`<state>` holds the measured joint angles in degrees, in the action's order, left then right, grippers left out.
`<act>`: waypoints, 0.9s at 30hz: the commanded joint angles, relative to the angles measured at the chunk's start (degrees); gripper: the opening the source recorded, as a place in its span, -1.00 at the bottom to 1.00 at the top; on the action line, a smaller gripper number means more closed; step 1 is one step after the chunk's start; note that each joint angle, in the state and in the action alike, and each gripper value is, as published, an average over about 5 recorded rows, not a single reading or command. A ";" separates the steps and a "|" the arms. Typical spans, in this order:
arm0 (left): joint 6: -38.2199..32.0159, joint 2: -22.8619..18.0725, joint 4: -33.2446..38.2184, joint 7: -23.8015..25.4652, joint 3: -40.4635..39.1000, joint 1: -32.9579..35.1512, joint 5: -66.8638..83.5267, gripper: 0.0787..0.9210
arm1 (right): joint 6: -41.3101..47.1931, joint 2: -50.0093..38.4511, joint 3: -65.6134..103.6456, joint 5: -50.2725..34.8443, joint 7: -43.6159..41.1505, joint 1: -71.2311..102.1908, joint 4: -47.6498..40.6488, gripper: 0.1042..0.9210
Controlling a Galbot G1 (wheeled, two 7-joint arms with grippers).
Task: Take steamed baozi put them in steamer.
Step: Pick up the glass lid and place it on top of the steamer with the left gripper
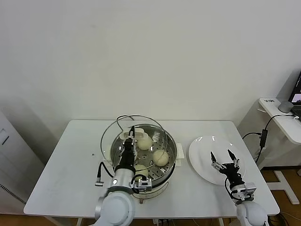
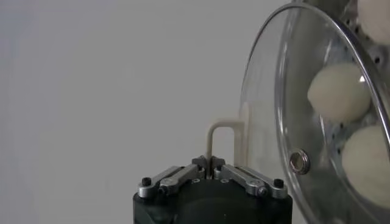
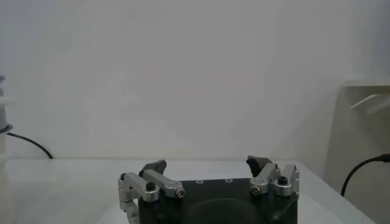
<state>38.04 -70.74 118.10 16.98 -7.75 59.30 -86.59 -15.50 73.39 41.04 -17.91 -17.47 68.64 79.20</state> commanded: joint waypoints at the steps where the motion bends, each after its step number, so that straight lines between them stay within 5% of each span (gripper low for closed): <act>1: -0.57 -2.14 -1.57 -0.73 -2.35 -0.05 -0.87 -0.95 | 0.07 0.11 -0.04 0.27 -0.10 -0.15 0.07 0.76; 27: -1.92 -3.21 -4.74 -2.77 -2.63 1.26 -0.75 -0.95 | 0.06 0.15 0.16 0.28 -0.21 -0.27 -0.28 0.76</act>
<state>36.29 -73.70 114.08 14.50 -10.16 60.59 -87.21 -15.36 73.58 41.10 -17.57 -17.66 68.32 78.98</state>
